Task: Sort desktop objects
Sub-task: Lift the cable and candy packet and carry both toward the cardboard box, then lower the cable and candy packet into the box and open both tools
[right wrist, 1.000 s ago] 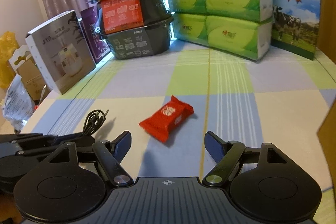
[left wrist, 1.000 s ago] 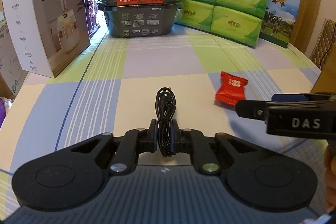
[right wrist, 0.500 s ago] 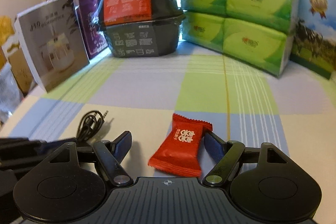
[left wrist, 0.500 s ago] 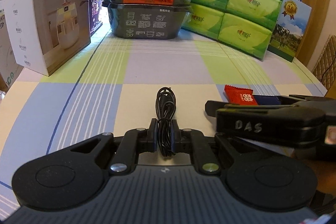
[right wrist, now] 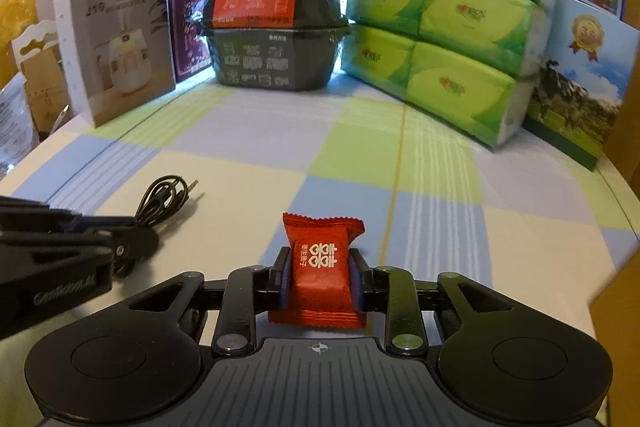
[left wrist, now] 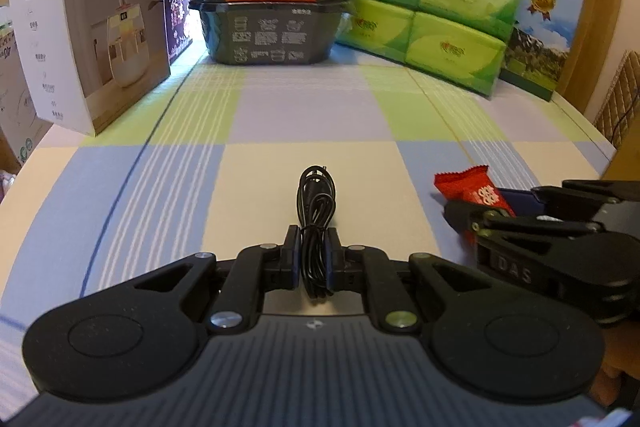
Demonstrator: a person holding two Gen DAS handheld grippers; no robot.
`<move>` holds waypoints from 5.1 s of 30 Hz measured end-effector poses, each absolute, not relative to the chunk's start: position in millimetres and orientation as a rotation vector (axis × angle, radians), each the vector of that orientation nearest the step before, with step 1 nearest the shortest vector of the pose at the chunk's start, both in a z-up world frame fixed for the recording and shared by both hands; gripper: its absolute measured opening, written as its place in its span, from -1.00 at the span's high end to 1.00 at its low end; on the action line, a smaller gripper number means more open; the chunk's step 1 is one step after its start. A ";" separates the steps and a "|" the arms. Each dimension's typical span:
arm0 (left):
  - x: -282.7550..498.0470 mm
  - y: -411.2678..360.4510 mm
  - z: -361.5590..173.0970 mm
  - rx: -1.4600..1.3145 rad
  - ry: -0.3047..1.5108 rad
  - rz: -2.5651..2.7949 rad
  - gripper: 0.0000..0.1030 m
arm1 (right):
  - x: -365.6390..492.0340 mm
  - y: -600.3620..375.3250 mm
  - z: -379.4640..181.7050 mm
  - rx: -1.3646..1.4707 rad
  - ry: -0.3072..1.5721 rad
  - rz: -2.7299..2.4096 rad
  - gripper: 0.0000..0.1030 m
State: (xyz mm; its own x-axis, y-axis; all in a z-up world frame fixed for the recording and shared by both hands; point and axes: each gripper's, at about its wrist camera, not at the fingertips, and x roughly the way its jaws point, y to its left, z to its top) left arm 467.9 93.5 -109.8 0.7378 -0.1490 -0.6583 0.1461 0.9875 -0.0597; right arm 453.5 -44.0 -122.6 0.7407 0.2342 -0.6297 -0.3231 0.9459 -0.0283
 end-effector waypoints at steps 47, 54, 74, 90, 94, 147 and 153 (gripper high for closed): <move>89.1 -25.9 17.2 -0.021 0.781 -0.263 0.84 | 65.7 -210.4 19.3 -0.018 0.782 0.240 0.52; 73.1 -54.5 20.1 0.008 0.779 -0.318 0.84 | 46.9 -238.0 26.3 -0.009 0.772 0.204 0.52; 67.8 -137.3 26.6 0.053 0.784 -0.451 0.84 | 35.6 -316.1 32.4 0.044 0.756 0.086 0.52; 76.8 -163.7 22.7 0.069 0.791 -0.477 0.84 | 42.9 -345.7 33.8 0.073 0.754 0.040 0.52; 78.9 -166.6 22.3 0.071 0.789 -0.483 0.84 | 45.0 -348.6 33.6 0.077 0.754 0.032 0.52; 193.3 -224.2 69.1 -0.021 0.724 -0.483 0.84 | 141.5 -388.1 86.9 0.060 0.677 0.067 0.52; 215.1 -229.2 69.6 -0.020 0.725 -0.473 0.84 | 171.1 -387.9 88.4 0.067 0.679 0.083 0.52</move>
State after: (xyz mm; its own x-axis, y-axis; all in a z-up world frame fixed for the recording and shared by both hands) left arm 215.1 -229.2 69.6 0.6480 -0.4228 -0.6335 0.4093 0.8948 -0.1786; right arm 171.1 -387.9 88.4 0.7751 0.0985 -0.6242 -0.0548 0.9945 0.0890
